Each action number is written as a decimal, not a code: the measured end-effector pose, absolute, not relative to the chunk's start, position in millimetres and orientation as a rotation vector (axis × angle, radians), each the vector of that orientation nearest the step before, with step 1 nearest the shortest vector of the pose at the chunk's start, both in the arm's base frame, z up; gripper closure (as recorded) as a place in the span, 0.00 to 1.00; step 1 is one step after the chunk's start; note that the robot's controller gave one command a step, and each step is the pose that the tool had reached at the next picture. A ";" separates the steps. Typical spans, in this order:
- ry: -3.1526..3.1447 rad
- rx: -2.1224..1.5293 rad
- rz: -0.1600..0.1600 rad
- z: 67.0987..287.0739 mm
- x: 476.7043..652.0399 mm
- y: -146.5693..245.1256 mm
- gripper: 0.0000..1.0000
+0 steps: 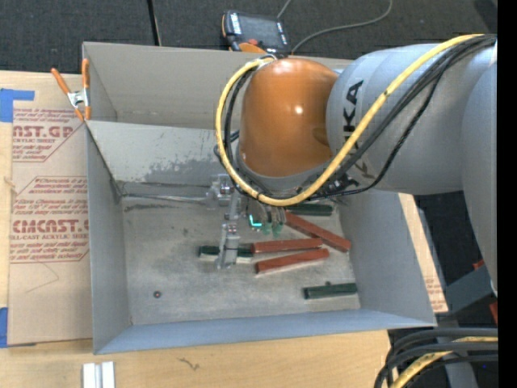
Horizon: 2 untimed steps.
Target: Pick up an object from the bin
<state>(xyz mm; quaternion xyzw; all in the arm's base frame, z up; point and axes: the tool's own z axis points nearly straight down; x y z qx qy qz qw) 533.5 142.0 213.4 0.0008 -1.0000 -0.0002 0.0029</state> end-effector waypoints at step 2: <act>-3.137 -0.200 -0.003 65.3 557.6 88.3 0.00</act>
Offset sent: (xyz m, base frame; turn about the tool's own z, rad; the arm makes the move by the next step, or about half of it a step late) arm 0.0250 -0.0535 -0.1434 0.1272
